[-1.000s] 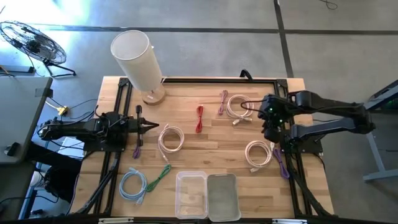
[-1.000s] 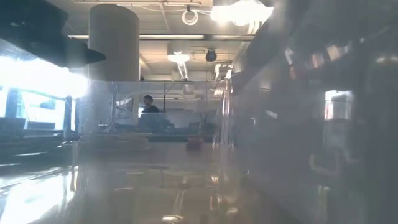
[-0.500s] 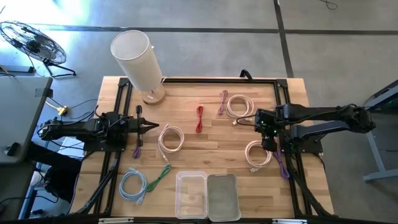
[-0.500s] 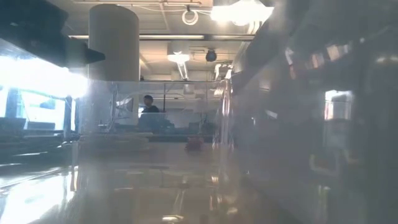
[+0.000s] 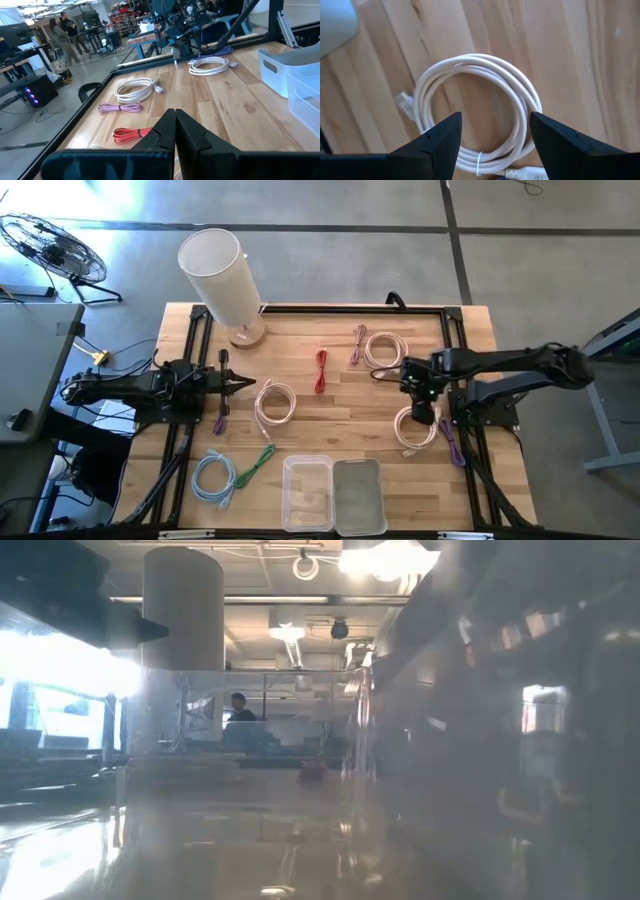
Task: Pick & Place USB Port
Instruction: Put the bottom right pink HDMI cable into the transparent bin
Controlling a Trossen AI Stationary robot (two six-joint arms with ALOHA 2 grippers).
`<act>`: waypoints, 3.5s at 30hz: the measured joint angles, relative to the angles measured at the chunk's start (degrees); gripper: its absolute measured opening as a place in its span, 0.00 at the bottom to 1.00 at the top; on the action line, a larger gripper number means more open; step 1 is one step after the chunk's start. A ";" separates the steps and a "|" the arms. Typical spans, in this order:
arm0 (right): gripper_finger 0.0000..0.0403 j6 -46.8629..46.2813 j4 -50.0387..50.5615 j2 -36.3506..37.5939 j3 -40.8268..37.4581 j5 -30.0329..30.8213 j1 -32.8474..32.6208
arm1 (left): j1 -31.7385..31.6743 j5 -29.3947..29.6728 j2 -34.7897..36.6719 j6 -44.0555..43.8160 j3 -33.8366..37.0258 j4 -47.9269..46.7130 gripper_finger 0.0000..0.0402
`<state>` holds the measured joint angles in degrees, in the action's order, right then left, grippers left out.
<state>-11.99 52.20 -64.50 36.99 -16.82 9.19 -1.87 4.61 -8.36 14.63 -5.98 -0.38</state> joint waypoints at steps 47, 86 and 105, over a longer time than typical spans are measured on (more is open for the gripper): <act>0.08 -1.06 -8.15 -23.86 2.41 9.33 -0.22 | 0.00 -1.28 -0.02 -0.66 -0.02 -7.89 0.00; 0.07 6.76 -6.54 -15.88 49.77 37.51 -18.58 | 0.04 -13.07 -17.47 -9.16 -26.51 17.61 0.52; 0.07 24.89 -15.77 -15.81 60.54 41.70 -17.62 | -0.02 -14.25 -56.81 -8.68 -73.74 -14.55 0.52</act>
<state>12.90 36.43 -80.31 97.54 24.87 -8.42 -1.89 -9.64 -65.17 5.95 -79.71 -14.93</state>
